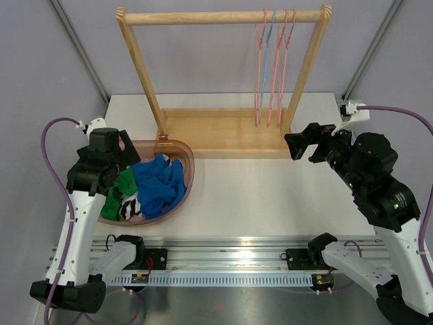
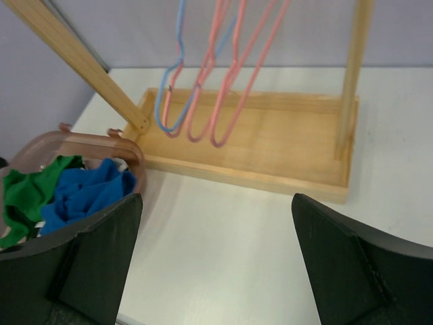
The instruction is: Remove the tank top from the hanger
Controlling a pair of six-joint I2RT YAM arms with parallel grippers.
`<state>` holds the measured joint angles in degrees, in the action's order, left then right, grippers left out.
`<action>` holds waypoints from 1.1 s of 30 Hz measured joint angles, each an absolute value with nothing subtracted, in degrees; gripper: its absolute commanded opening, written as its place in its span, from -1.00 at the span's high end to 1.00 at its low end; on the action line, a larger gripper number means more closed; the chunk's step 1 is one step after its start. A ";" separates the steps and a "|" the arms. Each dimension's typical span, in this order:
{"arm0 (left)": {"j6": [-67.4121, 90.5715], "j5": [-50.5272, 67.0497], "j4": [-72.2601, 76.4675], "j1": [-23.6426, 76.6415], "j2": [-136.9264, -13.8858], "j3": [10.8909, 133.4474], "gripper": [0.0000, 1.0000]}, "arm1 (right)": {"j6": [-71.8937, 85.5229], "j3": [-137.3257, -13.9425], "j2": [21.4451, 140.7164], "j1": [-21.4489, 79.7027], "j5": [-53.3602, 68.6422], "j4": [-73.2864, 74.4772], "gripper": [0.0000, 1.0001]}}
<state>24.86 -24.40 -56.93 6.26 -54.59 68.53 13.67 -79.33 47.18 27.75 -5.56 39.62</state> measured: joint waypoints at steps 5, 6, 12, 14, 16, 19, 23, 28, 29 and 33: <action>22.15 -20.95 -57.12 6.26 -48.12 69.14 -0.98 | 13.65 -77.36 46.76 27.75 -11.79 44.42 -0.99; 21.65 -20.69 -57.36 6.26 -46.70 69.67 -0.98 | 13.65 -76.95 46.48 27.75 -13.02 45.32 -0.99; 18.50 -20.49 -58.26 6.68 -37.76 72.60 -0.98 | 13.67 -75.33 43.11 27.73 -19.03 50.26 -0.99; 17.58 -19.90 -58.48 7.38 -34.35 72.05 -0.98 | 13.65 -74.85 41.65 27.75 -20.27 51.72 -0.99; 16.78 -19.53 -58.48 7.97 -30.37 70.91 -0.98 | 13.69 -74.54 39.59 27.75 -21.65 53.49 -0.99; 15.79 -19.07 -58.87 8.73 -25.34 68.82 -0.98 | 13.72 -73.69 36.51 27.75 -23.03 55.48 -0.99; 14.94 -18.65 -60.58 9.87 -21.34 67.46 -0.98 | 13.74 -72.14 32.01 27.73 -23.29 58.30 -0.99; 14.81 -18.90 -61.39 10.20 -18.81 67.46 -0.98 | 13.74 -70.87 27.81 27.75 -23.16 60.31 -0.99; 14.79 -18.87 -61.52 10.20 -18.33 67.46 -0.98 | 13.67 -70.57 27.14 27.75 -23.14 60.47 -0.99; 14.55 -18.35 -62.04 10.26 -16.93 67.40 -0.98 | 13.21 -69.45 25.15 27.75 -23.38 61.52 -0.99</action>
<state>14.55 -18.35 -62.04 10.26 -16.93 67.40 13.21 -69.45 25.15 27.75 -23.38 61.52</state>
